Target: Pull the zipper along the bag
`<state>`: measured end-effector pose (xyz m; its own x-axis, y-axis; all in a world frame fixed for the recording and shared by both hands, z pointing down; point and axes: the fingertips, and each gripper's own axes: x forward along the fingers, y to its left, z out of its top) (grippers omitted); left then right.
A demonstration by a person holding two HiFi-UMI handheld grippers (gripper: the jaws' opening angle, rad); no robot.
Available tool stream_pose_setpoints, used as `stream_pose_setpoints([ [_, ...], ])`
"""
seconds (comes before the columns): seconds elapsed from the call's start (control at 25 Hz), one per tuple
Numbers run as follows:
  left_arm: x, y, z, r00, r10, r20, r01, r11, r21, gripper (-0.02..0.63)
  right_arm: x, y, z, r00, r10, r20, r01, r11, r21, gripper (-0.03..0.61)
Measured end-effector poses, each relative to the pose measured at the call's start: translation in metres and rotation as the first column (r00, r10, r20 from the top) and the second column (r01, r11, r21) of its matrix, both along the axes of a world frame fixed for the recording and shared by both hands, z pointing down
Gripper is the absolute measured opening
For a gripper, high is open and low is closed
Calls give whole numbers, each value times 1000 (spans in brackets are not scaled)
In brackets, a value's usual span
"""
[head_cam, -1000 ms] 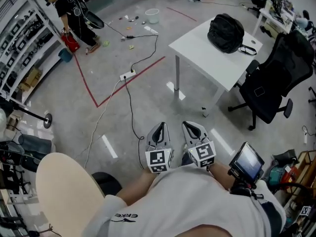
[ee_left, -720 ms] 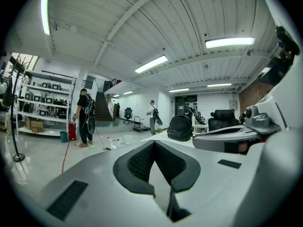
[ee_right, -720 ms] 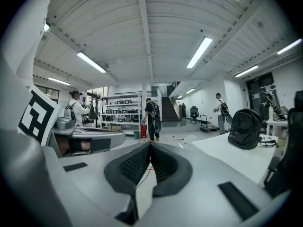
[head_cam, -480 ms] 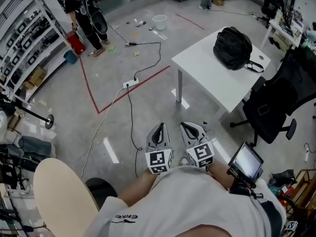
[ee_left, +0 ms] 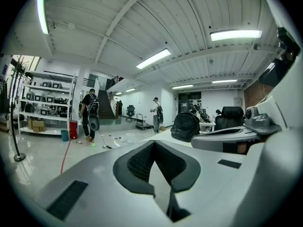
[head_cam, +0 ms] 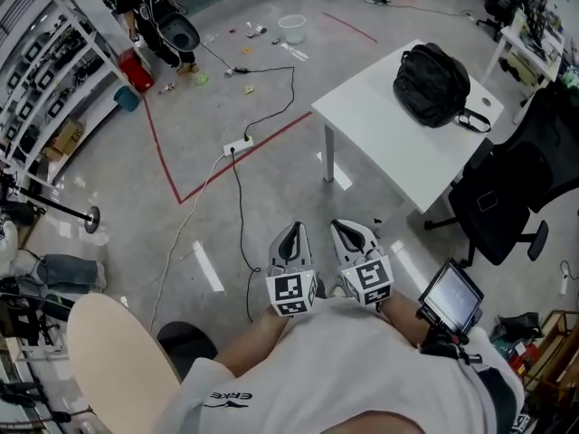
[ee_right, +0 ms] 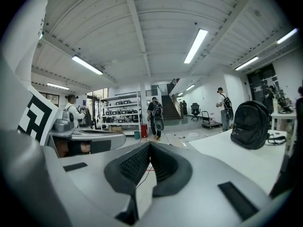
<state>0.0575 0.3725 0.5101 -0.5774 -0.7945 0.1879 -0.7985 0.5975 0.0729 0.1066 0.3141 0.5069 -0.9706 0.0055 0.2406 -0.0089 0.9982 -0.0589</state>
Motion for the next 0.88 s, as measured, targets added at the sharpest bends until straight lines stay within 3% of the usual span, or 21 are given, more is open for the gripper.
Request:
stream_pose_setpoints([
  [0.56,-95,-63,-3,991,134,-3,-134,991,14,3,-83,-52,0,992,121,-25,-120,992,29,5],
  [0.88,-152,-99,-5,961,275,-4,-275,961,40,3,-134,-77,-4,965,261,-30,-259,964,58,5],
])
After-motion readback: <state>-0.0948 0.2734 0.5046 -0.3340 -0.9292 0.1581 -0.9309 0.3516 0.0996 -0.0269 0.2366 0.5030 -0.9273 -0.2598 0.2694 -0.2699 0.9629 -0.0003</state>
